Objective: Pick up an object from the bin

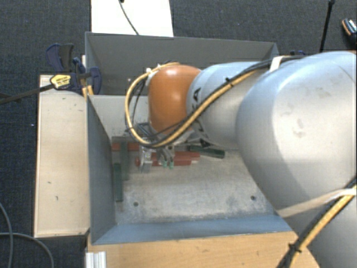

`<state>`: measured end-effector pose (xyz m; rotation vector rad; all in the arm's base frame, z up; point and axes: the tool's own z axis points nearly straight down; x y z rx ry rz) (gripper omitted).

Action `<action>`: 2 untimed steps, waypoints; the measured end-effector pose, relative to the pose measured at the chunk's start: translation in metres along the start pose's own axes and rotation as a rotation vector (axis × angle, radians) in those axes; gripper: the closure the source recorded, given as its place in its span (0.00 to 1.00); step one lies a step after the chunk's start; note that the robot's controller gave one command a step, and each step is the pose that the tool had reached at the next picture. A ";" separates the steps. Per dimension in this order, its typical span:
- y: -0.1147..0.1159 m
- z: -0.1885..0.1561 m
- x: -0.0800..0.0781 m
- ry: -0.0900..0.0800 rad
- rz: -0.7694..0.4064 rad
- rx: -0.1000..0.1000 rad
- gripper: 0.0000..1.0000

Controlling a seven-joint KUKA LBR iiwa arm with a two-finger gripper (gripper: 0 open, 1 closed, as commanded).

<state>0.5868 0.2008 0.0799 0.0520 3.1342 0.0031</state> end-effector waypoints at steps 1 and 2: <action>0.001 -0.037 -0.002 0.000 -0.002 -0.001 1.00; 0.002 -0.105 -0.004 -0.003 -0.006 -0.002 1.00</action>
Offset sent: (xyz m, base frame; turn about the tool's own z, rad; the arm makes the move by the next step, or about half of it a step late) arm 0.0000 0.0000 0.0337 0.0000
